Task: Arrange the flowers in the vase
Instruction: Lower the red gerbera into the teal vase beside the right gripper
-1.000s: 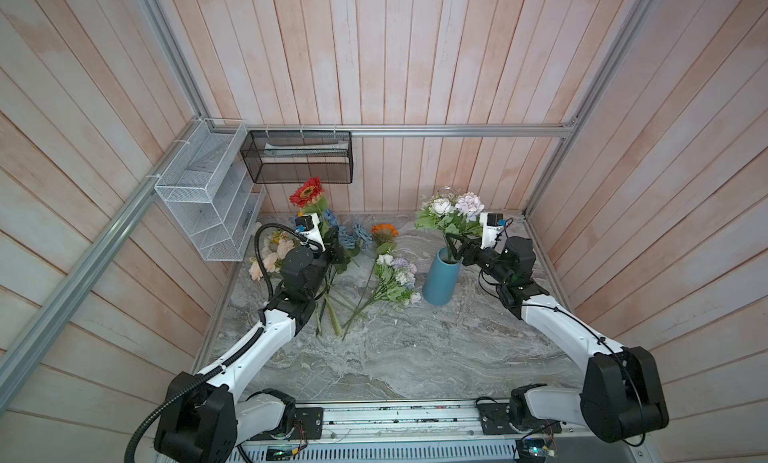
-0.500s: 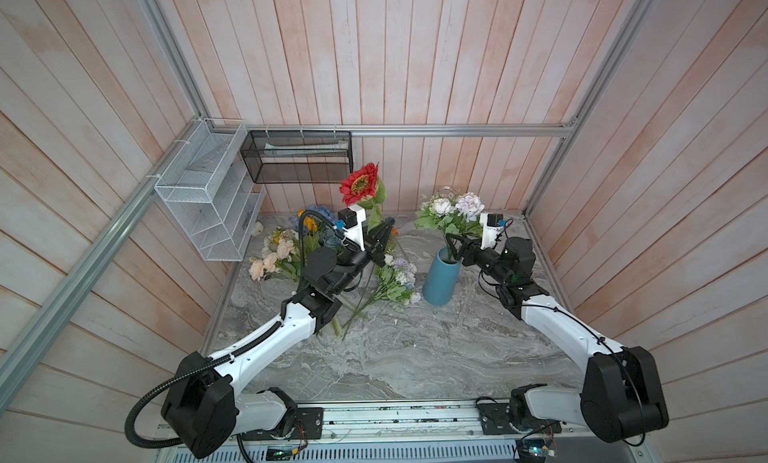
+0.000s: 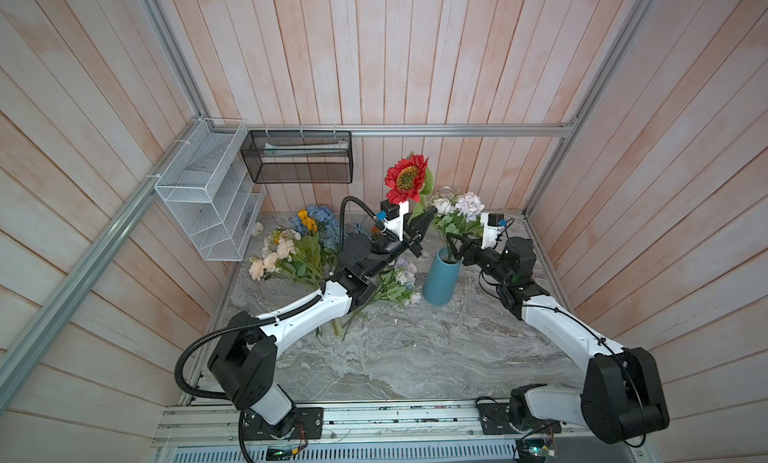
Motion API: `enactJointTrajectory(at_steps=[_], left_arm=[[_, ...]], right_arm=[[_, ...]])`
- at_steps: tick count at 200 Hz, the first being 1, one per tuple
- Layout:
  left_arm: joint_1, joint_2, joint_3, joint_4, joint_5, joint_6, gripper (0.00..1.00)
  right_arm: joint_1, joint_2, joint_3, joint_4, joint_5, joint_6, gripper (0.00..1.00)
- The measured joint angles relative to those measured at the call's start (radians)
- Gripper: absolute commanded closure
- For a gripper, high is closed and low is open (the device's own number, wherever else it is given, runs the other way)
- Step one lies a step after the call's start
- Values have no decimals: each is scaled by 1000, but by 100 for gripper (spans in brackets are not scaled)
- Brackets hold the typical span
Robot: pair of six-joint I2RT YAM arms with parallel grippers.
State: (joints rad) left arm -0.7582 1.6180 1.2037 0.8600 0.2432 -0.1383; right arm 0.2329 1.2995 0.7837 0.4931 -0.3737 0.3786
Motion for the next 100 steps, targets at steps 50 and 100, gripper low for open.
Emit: enactJointTrajectory(at_steps=[50,100], left_arm=[[-9,105,17,0,-20,69,100],[-17,206,31,-11,-48,120,100]], right_arm=[[0,0,-6,0,10,0,30],[0,-14,-7,0,14,-4,30]])
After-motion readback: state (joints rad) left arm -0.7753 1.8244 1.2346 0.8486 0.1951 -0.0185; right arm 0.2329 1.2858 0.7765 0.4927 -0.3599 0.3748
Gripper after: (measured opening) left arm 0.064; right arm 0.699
